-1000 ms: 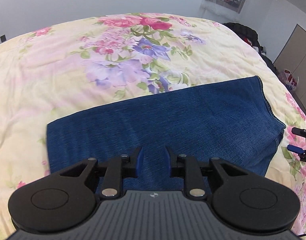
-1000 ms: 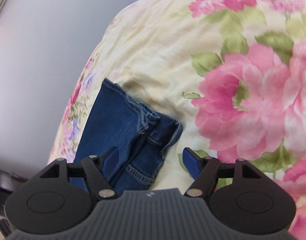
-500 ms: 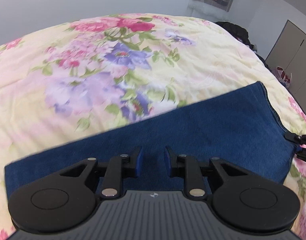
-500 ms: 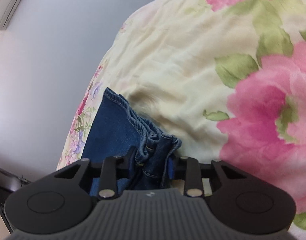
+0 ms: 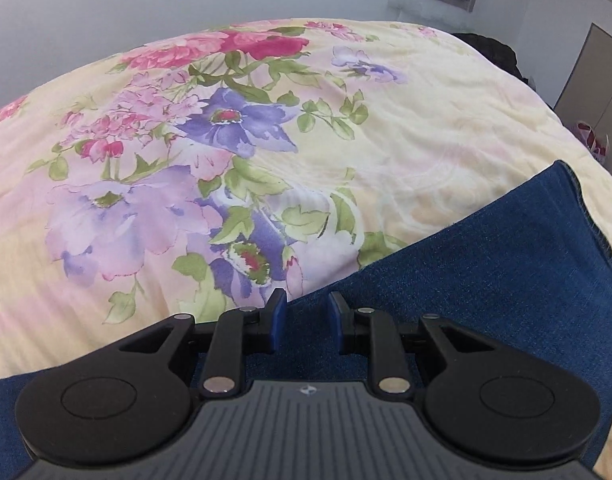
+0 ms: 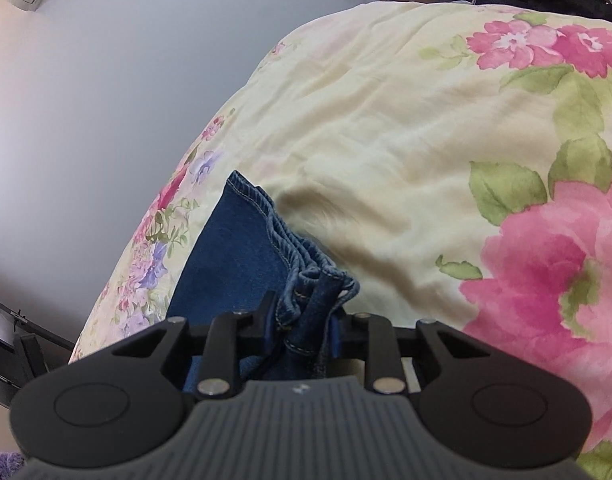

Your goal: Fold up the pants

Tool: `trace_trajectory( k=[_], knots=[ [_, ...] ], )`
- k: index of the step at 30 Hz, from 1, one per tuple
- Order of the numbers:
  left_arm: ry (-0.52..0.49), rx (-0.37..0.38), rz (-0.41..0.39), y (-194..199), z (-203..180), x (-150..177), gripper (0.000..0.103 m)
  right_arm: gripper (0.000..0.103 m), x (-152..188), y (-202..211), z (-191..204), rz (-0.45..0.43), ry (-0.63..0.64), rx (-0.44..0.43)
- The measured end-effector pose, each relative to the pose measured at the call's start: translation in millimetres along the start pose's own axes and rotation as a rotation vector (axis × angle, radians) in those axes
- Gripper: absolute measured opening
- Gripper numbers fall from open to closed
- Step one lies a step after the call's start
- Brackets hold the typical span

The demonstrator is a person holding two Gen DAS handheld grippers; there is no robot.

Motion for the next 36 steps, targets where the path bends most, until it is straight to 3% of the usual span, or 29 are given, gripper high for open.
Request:
trace_trajectory(
  k=[9,13,18,21,27,30,32,36],
  knots=[
    [-0.046,0.153,0.05,57,-53,69,0.028,0.02,1,3,7,-0.011,0.008,0.042],
    [-0.017,0.142,0.058,67,-68,97,0.024,0.02,1,4,13,-0.018,0.013,0.059],
    [0.018,0.168,0.089,81,-76,112,0.024,0.02,1,7,19,-0.021,0.041,0.078],
    [0.056,0.21,0.153,79,-83,130,0.022,0.02,0,9,23,-0.026,0.051,0.089],
    [0.062,0.183,0.127,91,-90,152,0.022,0.019,-1,16,31,-0.033,0.052,0.09],
    [0.085,0.243,0.176,92,-95,163,0.022,0.018,-2,24,46,-0.048,0.083,0.078],
    [0.053,0.213,0.158,94,-94,169,0.022,0.018,-2,30,56,-0.058,0.103,0.07],
    [0.128,0.282,0.145,112,-74,167,0.022,0.017,0,48,93,-0.102,0.203,0.048]
  ],
)
Point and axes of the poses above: each gripper's, at about its wrist camera, not at the fingertips, and y roughly against the way its jaws point, z to its left, x to its underside, the point moved 7 cm from there along -y, roughly the way its jaws point, and after that the axes turned 1 degree about -y, right-handed, at the moved point
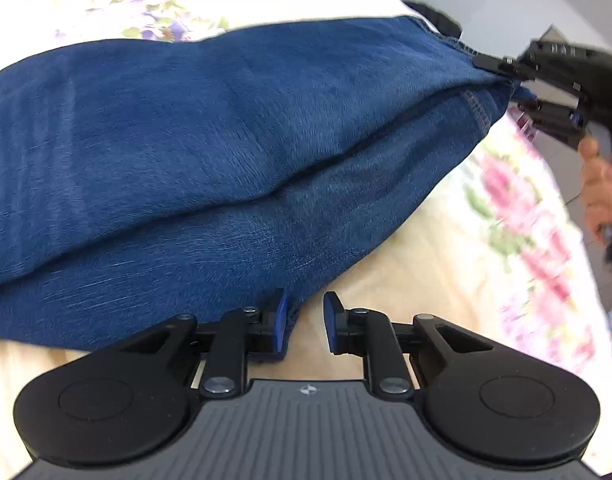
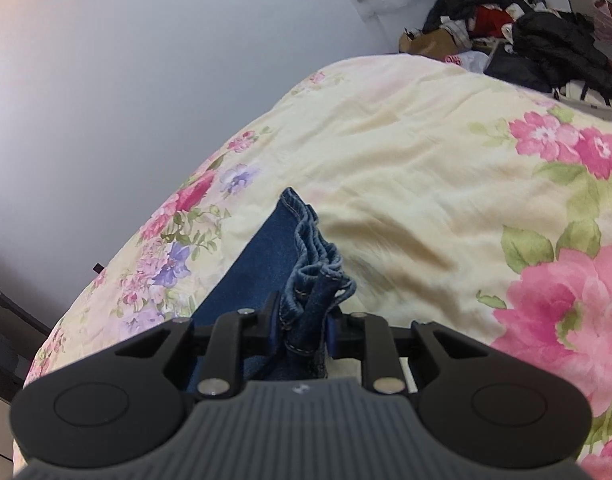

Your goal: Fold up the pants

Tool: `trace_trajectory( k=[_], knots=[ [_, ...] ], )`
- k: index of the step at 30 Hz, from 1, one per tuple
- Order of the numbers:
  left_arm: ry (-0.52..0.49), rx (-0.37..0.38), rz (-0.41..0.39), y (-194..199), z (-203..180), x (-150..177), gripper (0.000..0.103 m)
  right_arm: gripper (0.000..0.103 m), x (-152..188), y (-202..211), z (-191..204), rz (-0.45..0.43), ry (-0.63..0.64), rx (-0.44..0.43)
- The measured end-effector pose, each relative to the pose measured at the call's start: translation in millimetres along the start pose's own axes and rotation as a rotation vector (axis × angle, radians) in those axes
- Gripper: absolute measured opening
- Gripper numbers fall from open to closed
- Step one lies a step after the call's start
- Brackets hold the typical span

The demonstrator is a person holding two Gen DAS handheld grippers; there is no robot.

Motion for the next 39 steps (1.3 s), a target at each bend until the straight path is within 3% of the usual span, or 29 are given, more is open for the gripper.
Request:
trace_trajectory(
  k=[4,11,15,20,25,30,34,36,39],
  knots=[
    [-0.002,-0.027,-0.081,50,28,-6,0.022,0.016,1,24,50,-0.062,0.137,-0.024],
    [0.085,-0.188,-0.218,151,125,-12,0.022,0.016,21,55,149,-0.13,0.347,-0.066],
    [0.141,-0.264,-0.283,197,179,-6,0.022,0.016,52,59,217,-0.15,0.502,-0.078],
    [0.23,-0.301,-0.332,236,238,8,0.022,0.016,108,46,293,-0.129,0.645,-0.111],
    [0.297,-0.29,-0.326,239,272,27,0.022,0.015,204,3,344,0.014,0.767,-0.168],
    [0.313,-0.264,-0.303,233,289,44,0.022,0.015,307,-47,341,0.251,0.874,-0.15],
    [0.307,-0.226,-0.291,228,295,47,0.023,0.02,323,-65,330,0.329,0.872,-0.157],
    [0.315,-0.183,-0.288,223,294,45,0.026,0.03,323,-71,332,0.386,0.851,-0.182],
    [0.331,-0.113,-0.302,219,288,34,0.033,0.037,315,-72,337,0.435,0.799,-0.214]
  ],
)
Point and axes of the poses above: each gripper's, at about its wrist camera, not at the fingertips, and y roughly against the way its jaws point, z to its left, x to its underside, the point moved 7 cm from there along -y, roughly the way its jaws point, and after that the axes turned 1 degree about -y, right-handed, at the moved point
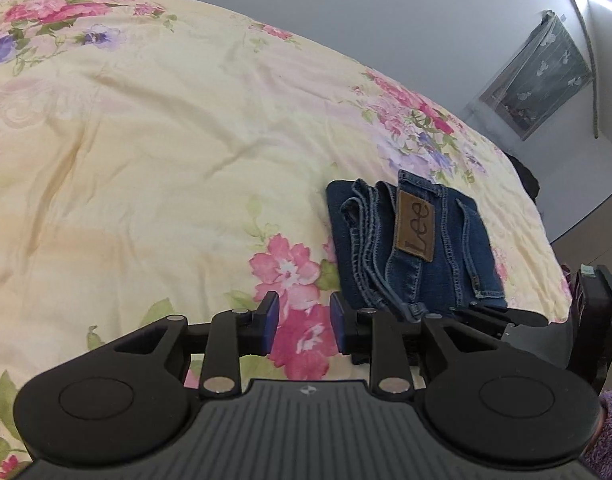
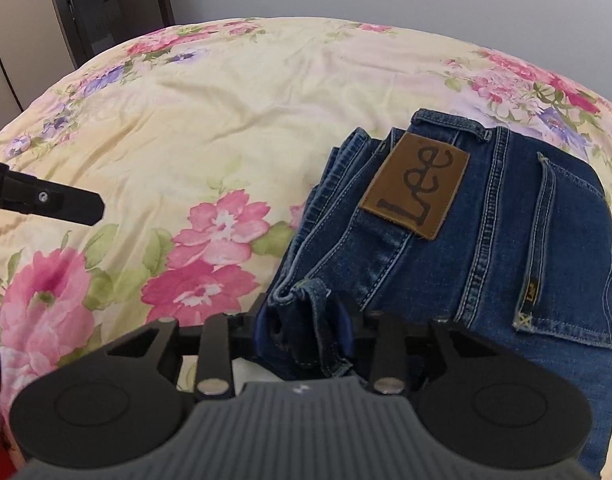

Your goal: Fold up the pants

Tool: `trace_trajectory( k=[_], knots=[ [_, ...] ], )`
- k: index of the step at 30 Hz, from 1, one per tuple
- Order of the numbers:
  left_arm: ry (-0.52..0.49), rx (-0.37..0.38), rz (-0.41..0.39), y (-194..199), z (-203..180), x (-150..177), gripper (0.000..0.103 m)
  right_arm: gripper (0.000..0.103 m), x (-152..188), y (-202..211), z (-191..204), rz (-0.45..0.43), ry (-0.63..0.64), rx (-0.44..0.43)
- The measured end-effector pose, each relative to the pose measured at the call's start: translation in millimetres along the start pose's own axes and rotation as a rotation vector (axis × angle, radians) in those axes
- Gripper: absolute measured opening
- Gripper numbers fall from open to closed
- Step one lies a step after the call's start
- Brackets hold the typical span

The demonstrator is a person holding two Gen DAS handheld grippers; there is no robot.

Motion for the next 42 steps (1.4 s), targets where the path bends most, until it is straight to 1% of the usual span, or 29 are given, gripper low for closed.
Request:
trace_trajectory(
  k=[2,5,7,9,10,11,14,16,19,22,24,28,30,32,33,34,35,36,38,39,41,42],
  knots=[
    [0.013,0.034,-0.005,-2,-9,-6,0.037,0.041,-3,8,-1,0.011,-0.047,-0.051],
    [0.003,0.066,-0.017,-7,-25,-16,0.037,0.042,-13,31,-4,0.004,-0.077,-0.086],
    [-0.008,0.094,-0.023,-12,-38,-24,0.037,0.045,-21,49,-11,-0.029,-0.054,-0.037],
    [-0.01,0.127,-0.025,-23,-52,-33,0.038,0.045,-28,61,-26,-0.052,-0.033,0.033],
    [-0.005,0.145,-0.025,-30,-59,-37,0.039,0.044,-31,67,-36,-0.064,-0.031,0.058],
    [0.001,0.163,-0.021,-39,-65,-42,0.042,0.044,-33,71,-48,-0.075,-0.029,0.084],
    [0.043,0.202,-0.01,-70,-76,-53,0.05,0.038,-33,80,-91,-0.096,-0.052,0.157],
    [0.077,0.225,0.003,-93,-79,-60,0.052,0.038,-30,85,-123,-0.112,-0.083,0.183],
    [0.107,0.242,0.023,-124,-80,-67,0.057,0.038,-21,87,-162,-0.127,-0.133,0.182],
    [0.113,0.213,0.045,-150,-77,-71,0.057,0.038,-14,82,-189,-0.138,-0.165,0.171],
    [0.116,0.193,0.055,-164,-73,-72,0.058,0.038,-10,74,-200,-0.137,-0.175,0.163],
    [0.12,0.23,0.058,-182,-73,-73,0.06,0.038,1,57,-212,-0.136,-0.226,0.116],
    [0.112,0.225,0.04,-186,-76,-74,0.059,0.038,6,53,-215,-0.146,-0.249,0.105],
    [0.076,0.212,0.017,-186,-83,-77,0.041,0.038,6,52,-216,-0.152,-0.251,0.102],
    [0.046,0.205,0.003,-182,-88,-79,0.037,0.038,6,53,-215,-0.154,-0.254,0.099],
    [0.006,0.192,-0.02,-175,-92,-80,0.016,0.037,5,54,-214,-0.155,-0.257,0.092],
    [-0.039,0.183,-0.045,-163,-100,-82,0.011,0.033,5,57,-213,-0.157,-0.259,0.081],
    [-0.07,0.186,-0.066,-150,-106,-84,0.01,0.03,4,59,-210,-0.158,-0.256,0.073],
    [-0.174,0.165,-0.115,-123,-122,-84,0.009,0.03,2,64,-203,-0.169,-0.239,0.057],
    [-0.212,0.149,-0.125,-114,-126,-82,0.009,0.027,2,67,-199,-0.17,-0.228,0.049],
    [-0.254,0.105,-0.115,-108,-122,-80,0.009,0.02,1,67,-190,-0.161,-0.221,0.024],
    [-0.259,0.082,-0.099,-111,-116,-79,0.009,0.019,1,65,-185,-0.157,-0.222,0.009]
  ],
)
Point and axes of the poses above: each gripper's, at about its wrist camera, not at the fingertips, and y roughly against the way its jaws point, z to its left, x to its underside, the point moved 7 cm from there along -y, roughly the way its jaws point, and after that the axes turned 1 degree about -y, right-handed, at the moved point
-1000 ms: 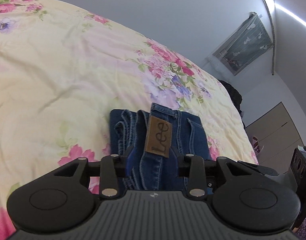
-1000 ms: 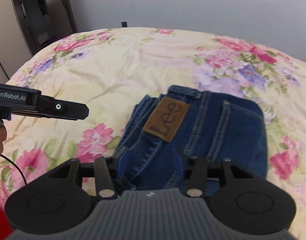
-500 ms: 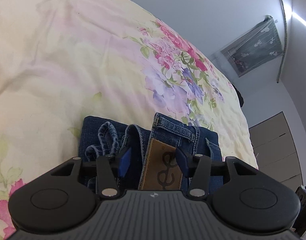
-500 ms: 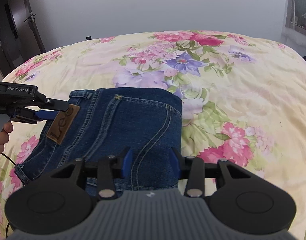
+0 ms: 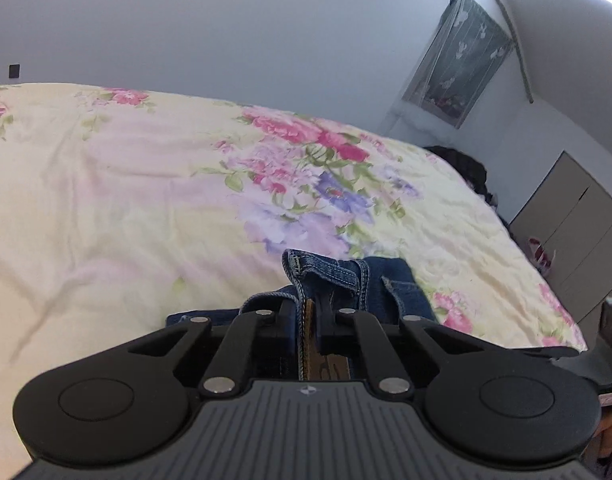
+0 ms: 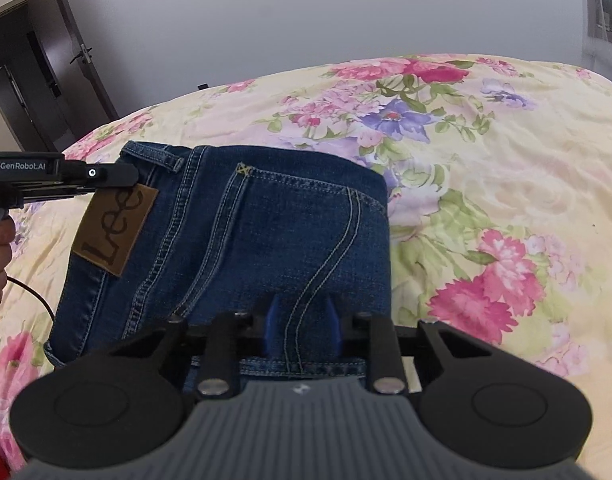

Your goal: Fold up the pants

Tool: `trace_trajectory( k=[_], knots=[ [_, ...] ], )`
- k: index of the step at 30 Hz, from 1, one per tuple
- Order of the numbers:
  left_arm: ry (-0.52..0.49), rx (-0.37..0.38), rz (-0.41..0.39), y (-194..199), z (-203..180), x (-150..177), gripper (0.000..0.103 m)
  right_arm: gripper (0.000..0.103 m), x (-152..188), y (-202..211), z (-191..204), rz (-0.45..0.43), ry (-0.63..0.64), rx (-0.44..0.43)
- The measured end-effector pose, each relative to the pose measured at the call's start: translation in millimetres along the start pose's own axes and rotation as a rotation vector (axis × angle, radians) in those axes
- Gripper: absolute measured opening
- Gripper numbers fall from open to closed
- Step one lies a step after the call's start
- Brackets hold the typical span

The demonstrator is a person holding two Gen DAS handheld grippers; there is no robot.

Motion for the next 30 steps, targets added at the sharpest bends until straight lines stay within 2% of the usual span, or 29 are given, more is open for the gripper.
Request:
trace_trajectory(
  k=[4,7,10,14,17,19,21,24,27,30],
  knots=[
    [0.018,-0.081,0.064,-27,33,22,0.01,0.02,8,-19,15,0.03,0.025,0.003],
    [0.082,-0.078,0.081,-46,52,32,0.01,0.02,16,-41,19,0.053,0.032,0.033],
    [0.082,-0.081,0.101,-55,60,40,0.012,0.02,20,-56,17,0.088,0.035,0.042],
    [0.113,-0.085,0.119,-50,60,36,0.021,0.02,17,-57,14,0.111,0.011,0.041],
    [0.108,-0.115,0.104,-27,49,30,0.026,0.019,9,-36,13,0.089,-0.02,0.032],
    [0.03,-0.154,0.093,-7,36,32,0.029,0.02,6,-10,10,0.048,-0.027,0.043],
    [-0.028,-0.142,0.088,12,21,40,0.029,0.02,9,14,7,0.033,0.001,0.079],
    [-0.061,-0.123,0.097,35,2,61,0.029,0.02,28,47,4,0.022,0.02,0.099],
    [-0.085,-0.129,0.107,49,-9,84,0.023,0.019,53,62,5,0.013,0.016,0.121],
    [-0.098,-0.165,0.155,48,-9,109,0.014,0.018,80,60,3,0.024,-0.035,0.122]
  ],
)
Point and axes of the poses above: each gripper's, at about its wrist camera, not at the fingertips, and y roughly against the way its jaws point, z to its left, x to its underside, the point moved 7 cm from there along -y, roughly the way its jaws point, and after that the axes turned 1 degree about -y, right-handed, at the moved point
